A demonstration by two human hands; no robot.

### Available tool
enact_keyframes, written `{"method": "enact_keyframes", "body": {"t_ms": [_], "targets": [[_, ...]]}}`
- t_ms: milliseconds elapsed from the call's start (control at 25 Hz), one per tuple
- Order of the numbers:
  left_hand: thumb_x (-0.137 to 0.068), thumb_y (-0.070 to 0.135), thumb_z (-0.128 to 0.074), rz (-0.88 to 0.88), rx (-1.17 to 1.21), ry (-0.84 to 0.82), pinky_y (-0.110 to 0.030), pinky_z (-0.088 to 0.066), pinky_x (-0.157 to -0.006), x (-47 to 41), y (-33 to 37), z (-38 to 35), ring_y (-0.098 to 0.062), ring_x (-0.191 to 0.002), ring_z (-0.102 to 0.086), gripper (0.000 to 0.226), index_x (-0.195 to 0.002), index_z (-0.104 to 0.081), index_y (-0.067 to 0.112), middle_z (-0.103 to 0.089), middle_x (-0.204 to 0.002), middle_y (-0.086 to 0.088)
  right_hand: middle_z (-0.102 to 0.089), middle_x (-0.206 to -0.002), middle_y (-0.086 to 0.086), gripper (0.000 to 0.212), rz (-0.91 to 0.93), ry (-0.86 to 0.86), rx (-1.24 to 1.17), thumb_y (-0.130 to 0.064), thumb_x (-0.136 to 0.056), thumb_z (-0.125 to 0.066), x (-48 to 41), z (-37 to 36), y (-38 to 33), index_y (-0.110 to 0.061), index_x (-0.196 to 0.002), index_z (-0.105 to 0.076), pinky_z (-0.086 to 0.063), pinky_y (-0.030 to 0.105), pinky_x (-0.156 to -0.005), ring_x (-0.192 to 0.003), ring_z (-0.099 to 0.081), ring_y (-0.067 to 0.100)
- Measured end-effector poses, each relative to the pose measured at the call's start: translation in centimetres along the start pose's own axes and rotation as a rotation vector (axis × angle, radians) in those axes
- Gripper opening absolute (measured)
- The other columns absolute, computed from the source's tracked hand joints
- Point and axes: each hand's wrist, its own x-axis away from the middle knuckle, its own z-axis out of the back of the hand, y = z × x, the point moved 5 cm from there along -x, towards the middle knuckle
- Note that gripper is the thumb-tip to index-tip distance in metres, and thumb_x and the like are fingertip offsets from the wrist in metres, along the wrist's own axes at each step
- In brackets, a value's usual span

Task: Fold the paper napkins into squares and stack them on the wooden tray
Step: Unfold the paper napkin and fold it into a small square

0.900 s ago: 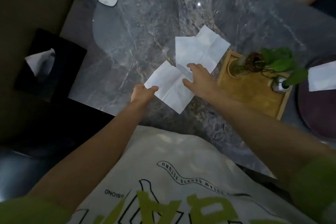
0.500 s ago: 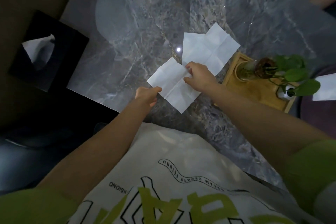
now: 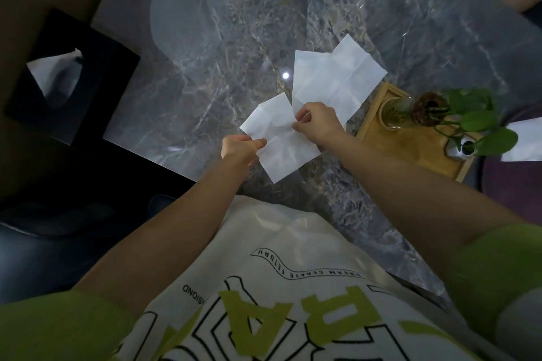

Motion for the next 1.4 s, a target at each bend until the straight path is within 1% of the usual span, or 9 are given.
{"method": "enact_keyframes", "body": {"t_ms": [160, 320, 440, 680, 880, 1000, 1120, 1240, 1400], "targets": [[-0.069, -0.002, -0.083, -0.038, -0.001, -0.013, -0.035, -0.058, -0.067, 0.1, 0.4, 0.3, -0.028, -0.081, -0.069, 0.030, -0.090, -0.062, 0.006, -0.068, -0.099, -0.018, -0.067, -0.100, 0.006, 0.012, 0.011, 0.030, -0.098, -0.021, -0.088, -0.068, 0.2, 0.1, -0.1, -0.010, -0.092, -0.066, -0.044, 0.026, -0.075, -0.087, -0.057, 0.016], [-0.071, -0.005, -0.080, -0.108, -0.016, -0.059, -0.030, -0.058, -0.062, 0.4, 2.1, 0.4, -0.019, -0.067, -0.065, 0.027, -0.083, -0.061, 0.011, -0.065, -0.085, -0.012, -0.065, -0.093, 0.005, 0.013, 0.046, 0.060, -0.199, -0.021, -0.090, -0.065, 0.9, 1.1, -0.3, -0.008, -0.092, -0.063, -0.047, 0.029, -0.077, -0.087, -0.059, 0.019], [-0.072, -0.001, -0.081, -0.150, -0.049, -0.096, -0.025, -0.056, -0.059, 0.7, 4.0, 0.0, -0.016, -0.067, -0.064, 0.027, -0.086, -0.062, 0.013, -0.065, -0.085, -0.010, -0.063, -0.092, 0.004, 0.015, 0.044, 0.101, -0.318, -0.021, -0.090, -0.066, 1.4, 2.4, -0.2, -0.007, -0.094, -0.063, -0.045, 0.028, -0.077, -0.087, -0.057, 0.018], [-0.077, -0.003, -0.075, -0.249, -0.054, -0.193, -0.018, -0.051, -0.046, 2.0, 6.8, -2.3, -0.015, -0.062, -0.060, 0.031, -0.101, -0.062, 0.010, -0.063, -0.091, -0.012, -0.065, -0.109, 0.012, 0.009, -0.100, 0.160, -0.600, -0.017, -0.091, -0.064, 2.5, 4.4, 1.0, -0.012, -0.095, -0.057, -0.053, 0.042, -0.093, -0.102, -0.063, 0.028], [-0.078, 0.000, -0.075, -0.301, -0.092, -0.261, -0.022, -0.053, -0.056, 3.0, 7.6, -4.1, -0.019, -0.077, -0.064, 0.034, -0.107, -0.063, 0.011, -0.065, -0.115, -0.017, -0.065, -0.102, 0.008, 0.013, -0.127, 0.185, -0.808, -0.006, -0.088, -0.065, 4.4, 5.7, 2.0, -0.013, -0.095, -0.057, -0.058, 0.036, -0.081, -0.097, -0.066, 0.026], [-0.078, 0.000, -0.075, -0.335, -0.111, -0.312, -0.023, -0.053, -0.054, 4.0, 8.2, -4.9, -0.020, -0.078, -0.067, 0.030, -0.103, -0.063, 0.012, -0.065, -0.118, -0.018, -0.064, -0.102, 0.011, 0.016, -0.117, 0.213, -0.901, -0.001, -0.087, -0.063, 5.4, 6.7, 2.4, -0.015, -0.090, -0.057, -0.056, 0.031, -0.065, -0.088, -0.066, 0.026], [-0.080, -0.001, -0.074, -0.386, -0.140, -0.368, -0.019, -0.047, -0.040, 5.1, 9.1, -5.4, -0.015, -0.060, -0.068, 0.025, -0.097, -0.062, 0.013, -0.066, -0.110, -0.021, -0.063, -0.095, 0.008, 0.018, -0.095, 0.256, -0.960, 0.000, -0.086, -0.063, 6.4, 7.7, 2.5, -0.017, -0.087, -0.057, -0.049, 0.023, -0.052, -0.077, -0.063, 0.022], [-0.080, -0.001, -0.073, -0.424, -0.173, -0.375, -0.015, -0.039, -0.034, 6.1, 10.2, -5.7, -0.007, -0.039, -0.058, 0.030, -0.105, -0.060, 0.009, -0.067, -0.096, -0.018, -0.065, -0.100, 0.007, 0.017, -0.075, 0.270, -1.016, -0.004, -0.087, -0.063, 7.3, 8.5, 3.0, -0.019, -0.093, -0.059, -0.055, 0.032, -0.064, -0.085, -0.065, 0.025], [-0.081, 0.003, -0.075, -0.377, -0.165, -0.471, -0.025, -0.046, -0.054, 7.0, 10.8, -6.1, -0.020, -0.073, -0.059, 0.045, -0.121, -0.055, 0.006, -0.067, -0.092, -0.013, -0.065, -0.100, 0.006, 0.019, -0.042, 0.281, -1.148, -0.002, -0.087, -0.063, 8.6, 9.4, 3.0, -0.018, -0.096, -0.060, -0.057, 0.036, -0.071, -0.088, -0.065, 0.025]]}}
